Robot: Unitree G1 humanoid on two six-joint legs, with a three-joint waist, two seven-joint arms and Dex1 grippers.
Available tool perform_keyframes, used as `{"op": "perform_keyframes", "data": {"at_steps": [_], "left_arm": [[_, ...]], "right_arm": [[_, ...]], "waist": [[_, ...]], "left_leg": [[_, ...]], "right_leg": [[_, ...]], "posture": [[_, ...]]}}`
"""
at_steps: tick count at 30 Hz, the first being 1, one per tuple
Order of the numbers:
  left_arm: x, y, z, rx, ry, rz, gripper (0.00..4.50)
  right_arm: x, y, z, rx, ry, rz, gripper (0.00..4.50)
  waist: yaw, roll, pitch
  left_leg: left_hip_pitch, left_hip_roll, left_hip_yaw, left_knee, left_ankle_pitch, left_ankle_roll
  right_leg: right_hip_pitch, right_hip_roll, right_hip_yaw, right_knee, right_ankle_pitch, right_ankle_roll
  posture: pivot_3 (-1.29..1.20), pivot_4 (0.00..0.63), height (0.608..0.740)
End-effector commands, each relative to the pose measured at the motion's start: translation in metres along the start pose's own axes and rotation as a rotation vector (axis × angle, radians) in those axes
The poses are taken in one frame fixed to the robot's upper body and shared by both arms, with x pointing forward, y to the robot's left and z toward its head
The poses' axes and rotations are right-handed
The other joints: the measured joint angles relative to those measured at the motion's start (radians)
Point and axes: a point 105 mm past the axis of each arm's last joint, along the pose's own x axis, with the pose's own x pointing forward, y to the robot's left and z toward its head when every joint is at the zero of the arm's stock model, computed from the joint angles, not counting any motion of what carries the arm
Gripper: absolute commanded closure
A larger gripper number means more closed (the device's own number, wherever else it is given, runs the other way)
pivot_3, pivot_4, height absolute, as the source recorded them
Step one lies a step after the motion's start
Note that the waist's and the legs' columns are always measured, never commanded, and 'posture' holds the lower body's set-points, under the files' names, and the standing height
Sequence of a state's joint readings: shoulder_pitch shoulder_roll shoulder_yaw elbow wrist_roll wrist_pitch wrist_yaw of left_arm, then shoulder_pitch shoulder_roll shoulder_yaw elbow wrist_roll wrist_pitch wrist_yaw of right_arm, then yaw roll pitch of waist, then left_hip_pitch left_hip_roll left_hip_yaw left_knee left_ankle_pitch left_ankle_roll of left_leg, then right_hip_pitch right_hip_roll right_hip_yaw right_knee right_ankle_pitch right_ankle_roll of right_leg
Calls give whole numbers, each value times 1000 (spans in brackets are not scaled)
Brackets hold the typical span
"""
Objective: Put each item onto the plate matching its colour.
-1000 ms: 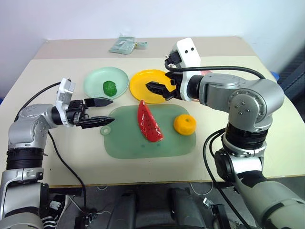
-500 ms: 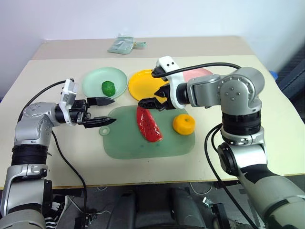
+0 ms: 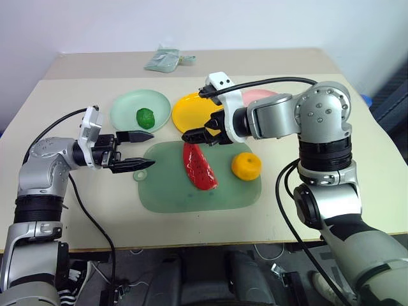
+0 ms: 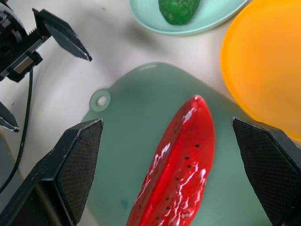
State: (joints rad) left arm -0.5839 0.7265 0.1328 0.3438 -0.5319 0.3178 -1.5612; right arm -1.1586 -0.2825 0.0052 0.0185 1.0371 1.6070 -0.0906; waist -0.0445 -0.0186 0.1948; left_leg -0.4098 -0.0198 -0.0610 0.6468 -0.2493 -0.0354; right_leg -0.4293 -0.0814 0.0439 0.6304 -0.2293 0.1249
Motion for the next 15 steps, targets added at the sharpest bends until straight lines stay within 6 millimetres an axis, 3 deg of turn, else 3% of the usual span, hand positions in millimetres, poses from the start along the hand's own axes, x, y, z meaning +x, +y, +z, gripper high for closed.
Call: {"op": "perform_keyframes", "data": {"at_steps": [1,6,15], "left_arm": [[-2,-1,10,49,-13,-1,37],[-1,1,12,47,-15,-10,37],[-1,-2,14,58,-25,-37,37]], "right_arm": [[-13,-7,16,61,-83,0,0],[3,17,-1,-8,43,80,0],[26,13,-36,-64,163,-28,0]], "waist": [[1,0,0],[-4,0,0],[0,0,0]], "left_leg": [[0,0,0,0,0,0],[0,0,0,-1,0,0],[0,0,0,-1,0,0]], "right_leg": [[0,0,0,0,0,0],[0,0,0,0,0,0],[-1,0,0,0,0,0]], "posture": [[0,150,740],[0,150,740],[0,150,740]]}}
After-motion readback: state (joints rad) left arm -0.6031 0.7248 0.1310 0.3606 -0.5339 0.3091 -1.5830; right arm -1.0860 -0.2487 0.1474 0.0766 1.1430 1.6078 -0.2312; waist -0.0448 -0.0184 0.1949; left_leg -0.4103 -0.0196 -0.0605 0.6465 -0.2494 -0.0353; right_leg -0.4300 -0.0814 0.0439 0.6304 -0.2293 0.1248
